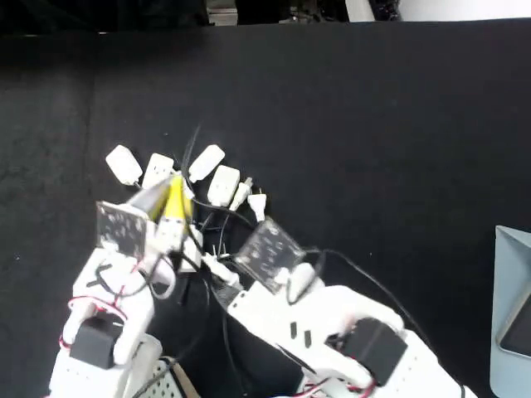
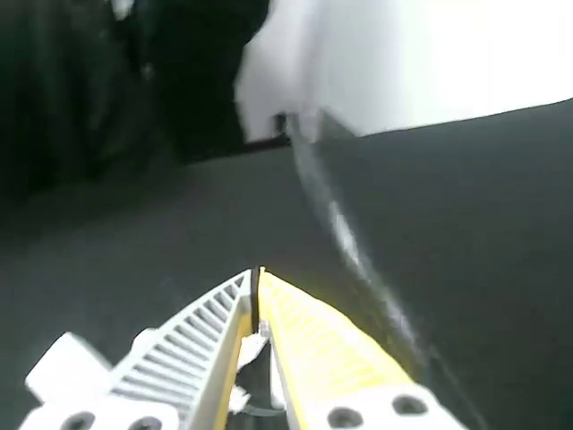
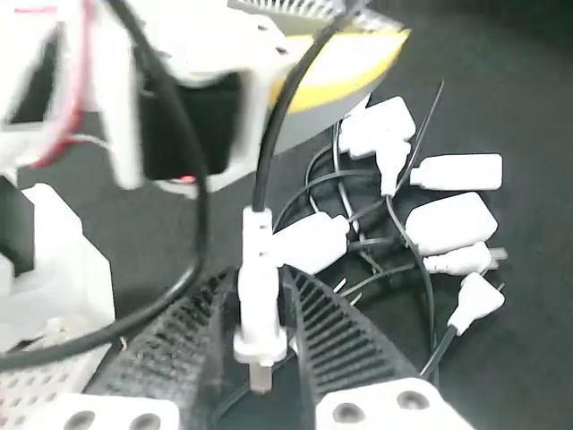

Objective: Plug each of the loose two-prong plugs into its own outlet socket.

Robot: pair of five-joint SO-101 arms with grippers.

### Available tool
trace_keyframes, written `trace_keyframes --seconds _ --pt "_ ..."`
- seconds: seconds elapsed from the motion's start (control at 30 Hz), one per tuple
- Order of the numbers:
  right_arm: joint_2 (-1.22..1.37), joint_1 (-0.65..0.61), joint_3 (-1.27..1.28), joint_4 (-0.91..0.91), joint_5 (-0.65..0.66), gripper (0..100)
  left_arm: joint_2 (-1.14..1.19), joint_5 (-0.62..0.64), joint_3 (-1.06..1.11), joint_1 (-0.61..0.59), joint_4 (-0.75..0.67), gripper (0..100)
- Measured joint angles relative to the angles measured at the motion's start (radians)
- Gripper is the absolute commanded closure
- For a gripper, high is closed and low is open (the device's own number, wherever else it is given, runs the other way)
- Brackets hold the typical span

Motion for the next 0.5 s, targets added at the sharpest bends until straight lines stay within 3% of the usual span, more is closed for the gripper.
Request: trace_keyframes --seconds 0.17,0.3,0.5 --pt "0.077 0.000 0.000 -0.002 0.000 98.7 -0.003 0.000 -0.120 0.104 0.020 97" --pt "0.124 0.000 0.000 -0.008 -0.025 98.7 -0.006 -0.034 -0.190 0.184 0.120 97" --pt "0.201 0.000 0.000 -0.089 -0.044 98.7 -0.006 -0.109 -0.201 0.186 0.261 97"
